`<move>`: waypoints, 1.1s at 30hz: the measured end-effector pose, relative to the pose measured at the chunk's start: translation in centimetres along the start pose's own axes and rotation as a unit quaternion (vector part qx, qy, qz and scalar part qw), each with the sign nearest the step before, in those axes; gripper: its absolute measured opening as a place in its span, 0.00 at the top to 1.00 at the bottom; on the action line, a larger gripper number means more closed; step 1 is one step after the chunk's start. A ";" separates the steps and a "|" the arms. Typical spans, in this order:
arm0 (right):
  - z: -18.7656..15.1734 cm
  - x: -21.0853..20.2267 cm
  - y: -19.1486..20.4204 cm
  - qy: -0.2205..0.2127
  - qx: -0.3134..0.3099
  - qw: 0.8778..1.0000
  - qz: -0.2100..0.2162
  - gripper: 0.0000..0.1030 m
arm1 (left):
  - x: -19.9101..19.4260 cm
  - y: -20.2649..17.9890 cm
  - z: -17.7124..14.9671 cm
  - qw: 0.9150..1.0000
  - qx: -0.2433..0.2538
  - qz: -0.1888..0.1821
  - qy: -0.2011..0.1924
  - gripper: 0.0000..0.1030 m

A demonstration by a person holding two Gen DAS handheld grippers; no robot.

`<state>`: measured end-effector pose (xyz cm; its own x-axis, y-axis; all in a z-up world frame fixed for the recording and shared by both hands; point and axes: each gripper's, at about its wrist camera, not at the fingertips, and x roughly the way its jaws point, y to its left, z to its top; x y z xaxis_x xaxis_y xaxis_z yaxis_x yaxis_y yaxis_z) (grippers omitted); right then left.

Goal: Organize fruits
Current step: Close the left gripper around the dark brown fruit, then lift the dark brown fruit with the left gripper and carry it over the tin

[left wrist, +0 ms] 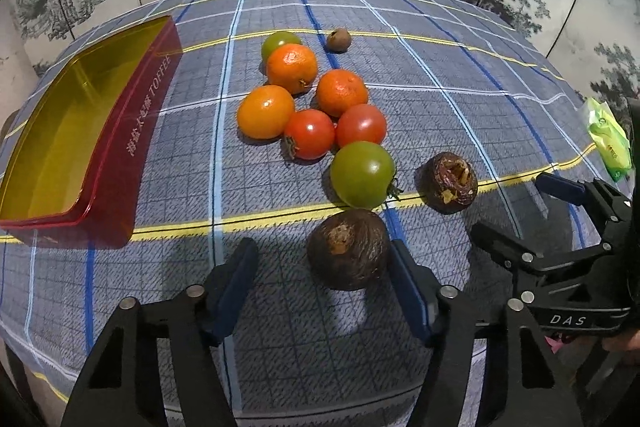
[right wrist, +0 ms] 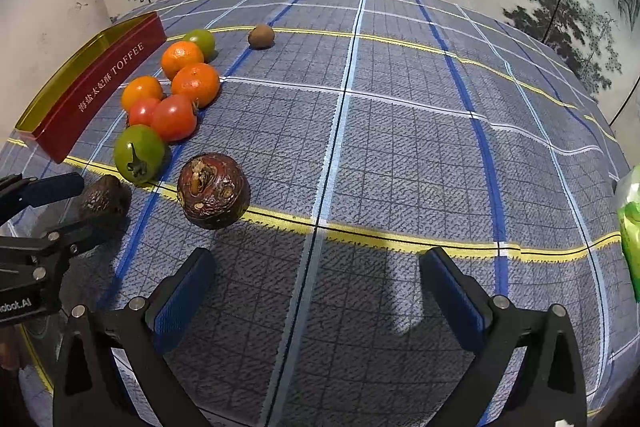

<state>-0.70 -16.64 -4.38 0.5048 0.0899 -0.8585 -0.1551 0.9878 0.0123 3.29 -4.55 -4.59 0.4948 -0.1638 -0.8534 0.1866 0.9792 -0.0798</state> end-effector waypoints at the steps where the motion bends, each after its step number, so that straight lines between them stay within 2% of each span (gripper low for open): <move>1: 0.0 0.0 0.0 -0.001 -0.001 1.000 0.000 0.00 | 0.1 0.0 0.0 1.000 0.001 -0.003 0.001 0.41; 4: 0.0 0.0 0.0 -0.001 0.000 1.000 0.000 0.00 | 0.2 -0.1 0.0 1.000 0.002 -0.008 -0.001 0.50; 6: 0.0 -0.1 0.0 -0.003 0.000 1.000 0.000 0.00 | 0.1 -0.2 0.0 1.000 0.004 -0.013 -0.002 0.59; 7: 0.0 -0.1 0.0 -0.003 0.000 1.000 0.000 0.00 | 0.1 -0.2 0.0 1.000 0.003 -0.014 -0.003 0.60; 15: 0.0 -0.1 0.0 -0.003 0.002 1.000 0.000 0.00 | -0.3 0.2 -0.3 1.000 -0.001 -0.019 -0.003 0.61; 24: 0.0 -0.1 0.0 -0.002 0.002 1.000 0.000 0.00 | -2.0 2.3 -0.3 1.000 -0.020 -0.009 -0.014 0.61; 30: 0.0 0.0 0.0 0.001 0.002 1.000 0.000 0.00 | -4.8 4.3 0.5 0.998 -0.032 0.001 -0.046 0.61; 33: 0.1 0.1 0.0 0.004 0.003 1.000 -0.001 0.00 | -6.2 5.9 1.3 0.997 -0.039 0.019 -0.064 0.61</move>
<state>-0.59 -16.65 -4.40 0.4988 0.0874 -0.8623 -0.1497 0.9886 0.0136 2.49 2.12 0.90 0.6062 -0.1352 -0.7837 0.1014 0.9905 -0.0925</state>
